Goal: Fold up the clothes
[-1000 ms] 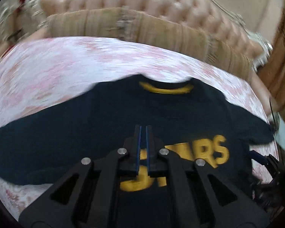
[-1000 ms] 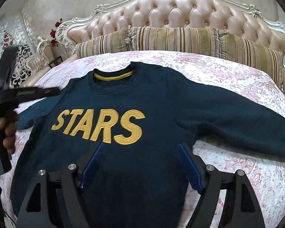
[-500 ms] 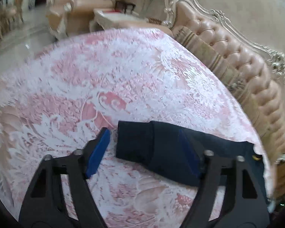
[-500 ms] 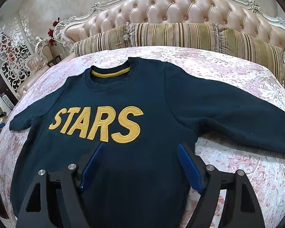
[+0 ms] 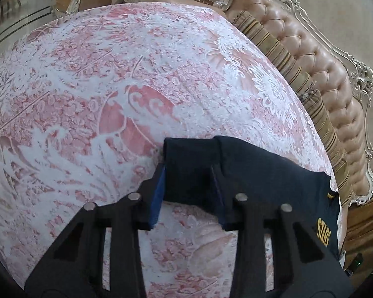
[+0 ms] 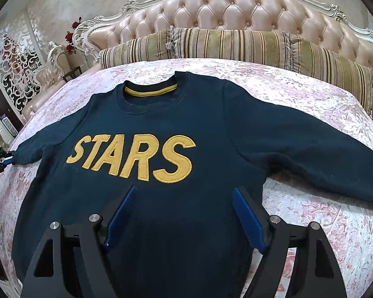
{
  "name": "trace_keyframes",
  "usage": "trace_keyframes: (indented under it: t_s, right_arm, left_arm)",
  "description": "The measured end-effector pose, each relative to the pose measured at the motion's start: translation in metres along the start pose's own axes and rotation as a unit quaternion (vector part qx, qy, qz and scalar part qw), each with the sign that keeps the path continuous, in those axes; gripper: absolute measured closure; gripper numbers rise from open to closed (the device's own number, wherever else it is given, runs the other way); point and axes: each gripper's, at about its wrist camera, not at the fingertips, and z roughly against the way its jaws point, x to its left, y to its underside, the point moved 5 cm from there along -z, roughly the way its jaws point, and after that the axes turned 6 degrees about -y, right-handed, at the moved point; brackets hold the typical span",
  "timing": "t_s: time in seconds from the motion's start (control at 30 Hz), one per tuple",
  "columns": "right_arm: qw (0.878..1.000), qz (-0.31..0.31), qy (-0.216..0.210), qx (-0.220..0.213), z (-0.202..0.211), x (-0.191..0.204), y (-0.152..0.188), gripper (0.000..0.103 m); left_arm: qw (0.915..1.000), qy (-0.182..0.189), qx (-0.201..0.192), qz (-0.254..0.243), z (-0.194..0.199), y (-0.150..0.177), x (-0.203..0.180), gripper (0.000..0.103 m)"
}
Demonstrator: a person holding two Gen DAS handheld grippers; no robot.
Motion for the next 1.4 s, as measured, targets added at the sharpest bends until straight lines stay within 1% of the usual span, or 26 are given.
trace_keyframes:
  t_s: [0.07,0.17,0.23,0.3,0.33,0.4,0.43,0.47,0.53,0.57,0.6,0.7,0.83,0.9,1.0,1.03,1.07,1.1,1.13,1.17,1.2,1.23,1.3,1.37,1.4]
  right_arm:
    - [1.0,-0.001,0.001,0.0,0.0,0.0,0.0,0.024]
    - [1.0,0.002,0.0,-0.001,0.002,0.001,0.001,0.024]
    - [1.0,0.002,0.001,-0.002,0.002,0.001,0.0,0.024]
    - [1.0,0.001,-0.002,-0.005,0.004,0.002,-0.001,0.024]
    - [1.0,0.002,-0.004,-0.008,0.006,0.004,-0.002,0.024]
    - [1.0,0.004,-0.007,-0.012,0.009,0.006,-0.002,0.024]
    - [1.0,0.006,-0.009,-0.015,0.012,0.008,-0.003,0.024]
    - [1.0,0.006,-0.009,-0.017,0.014,0.008,-0.003,0.024]
    - [1.0,0.005,-0.01,-0.021,0.019,0.008,-0.003,0.024]
    - [1.0,0.002,-0.011,-0.024,0.021,0.008,-0.002,0.024]
    - [1.0,-0.001,-0.01,-0.025,0.023,0.005,-0.001,0.024]
    - [1.0,-0.011,-0.005,-0.027,0.03,-0.003,0.003,0.024]
    - [1.0,-0.02,0.003,-0.023,0.034,-0.015,0.008,0.024]
    - [0.999,-0.023,0.005,-0.022,0.035,-0.021,0.01,0.024]
    - [0.999,-0.03,0.005,-0.025,0.036,-0.027,0.009,0.024]
    - [0.999,-0.031,0.004,-0.029,0.036,-0.027,0.008,0.024]
    - [0.999,-0.032,0.004,-0.03,0.036,-0.027,0.007,0.024]
    - [0.999,-0.033,0.003,-0.032,0.037,-0.027,0.006,0.024]
    - [0.999,-0.037,0.001,-0.033,0.036,-0.027,0.004,0.024]
    - [0.999,-0.041,0.0,-0.035,0.035,-0.026,0.002,0.024]
    - [0.998,-0.043,-0.006,-0.035,0.034,-0.023,-0.001,0.024]
    - [0.998,-0.045,-0.012,-0.036,0.032,-0.02,-0.005,0.024]
    - [0.998,-0.047,-0.027,-0.036,0.028,-0.011,-0.012,0.024]
    - [0.997,-0.045,-0.051,-0.034,0.021,0.004,-0.023,0.024]
    - [0.996,-0.044,-0.065,-0.033,0.017,0.012,-0.027,0.024]
  left_arm:
    - [0.9999,0.009,-0.006,0.002,0.007,-0.002,-0.001,0.095]
    - [0.9994,0.015,-0.026,-0.017,0.027,-0.003,-0.013,0.096]
    - [0.9983,0.021,-0.04,-0.036,0.043,-0.004,-0.031,0.096]
    - [0.9948,0.012,-0.062,-0.08,0.064,0.0,-0.067,0.097]
    - [0.9927,0.011,-0.069,-0.098,0.068,0.002,-0.082,0.097]
    - [0.9835,0.006,-0.088,-0.158,0.077,0.017,-0.136,0.097]
    - [0.9773,0.003,-0.098,-0.188,0.082,0.025,-0.164,0.098]
    - [0.968,-0.002,-0.106,-0.227,0.082,0.041,-0.199,0.098]
    - [0.9449,-0.014,-0.118,-0.305,0.076,0.08,-0.266,0.098]
    - [0.9318,-0.021,-0.121,-0.341,0.07,0.102,-0.297,0.098]
    - [0.9167,-0.025,-0.121,-0.38,0.056,0.129,-0.329,0.099]
    - [0.887,-0.036,-0.096,-0.45,0.009,0.199,-0.389,0.099]
    - [0.8635,-0.038,-0.067,-0.498,-0.031,0.265,-0.419,0.099]
    - [0.8582,-0.035,-0.052,-0.509,-0.043,0.283,-0.425,0.099]
    - [0.8614,-0.028,-0.054,-0.504,-0.045,0.286,-0.428,0.098]
    - [0.8684,-0.009,-0.046,-0.494,-0.041,0.283,-0.427,0.097]
    - [0.8757,0.013,-0.036,-0.481,-0.036,0.279,-0.426,0.092]
    - [0.8799,0.034,-0.031,-0.473,-0.028,0.275,-0.423,0.087]
    - [0.8832,0.056,-0.027,-0.465,-0.02,0.272,-0.421,0.07]
    - [0.8875,0.084,-0.026,-0.452,-0.007,0.266,-0.417,0.044]
    - [0.8937,0.1,-0.035,-0.436,0.004,0.252,-0.408,0.036]
    - [0.8996,0.114,-0.046,-0.419,0.014,0.237,-0.398,0.032]
    - [0.9098,0.142,-0.067,-0.384,0.035,0.207,-0.377,0.032]
    - [0.9177,0.169,-0.088,-0.348,0.056,0.177,-0.356,0.032]
    - [0.9224,0.172,-0.094,-0.333,0.054,0.168,-0.344,0.032]
